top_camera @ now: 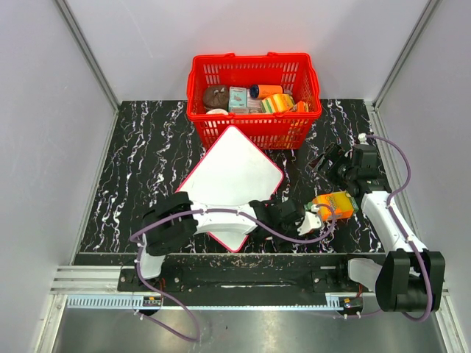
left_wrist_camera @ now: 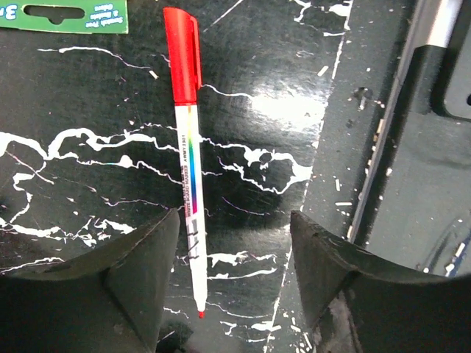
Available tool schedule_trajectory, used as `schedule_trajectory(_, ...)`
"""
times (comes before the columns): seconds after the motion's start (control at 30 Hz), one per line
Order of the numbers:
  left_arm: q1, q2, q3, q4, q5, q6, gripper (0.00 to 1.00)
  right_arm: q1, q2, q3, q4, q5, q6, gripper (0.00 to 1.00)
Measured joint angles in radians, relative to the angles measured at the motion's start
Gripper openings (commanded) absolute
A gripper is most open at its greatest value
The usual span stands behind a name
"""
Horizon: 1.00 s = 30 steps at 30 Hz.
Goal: Write a sentence on the whiteboard
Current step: Pick up the whiteboard marker at the center of the board.
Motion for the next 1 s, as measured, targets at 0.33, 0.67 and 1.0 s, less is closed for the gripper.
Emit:
schedule_trajectory(0.33, -0.001, 0.015, -0.051, 0.063, -0.058, -0.003, 0.36, 0.0, 0.005, 0.0, -0.003, 0.0, -0.006, 1.0)
schedule_trajectory(0.67, -0.002, 0.024, -0.051, 0.089, -0.09, -0.008, 0.0, 0.0, 0.005, 0.0, -0.017, 0.001, -0.006, 1.0)
schedule_trajectory(1.0, 0.001, -0.017, -0.095, 0.12, -0.111, -0.033, 0.0, 0.0, -0.002, 0.018, -0.053, -0.002, -0.005, 1.0)
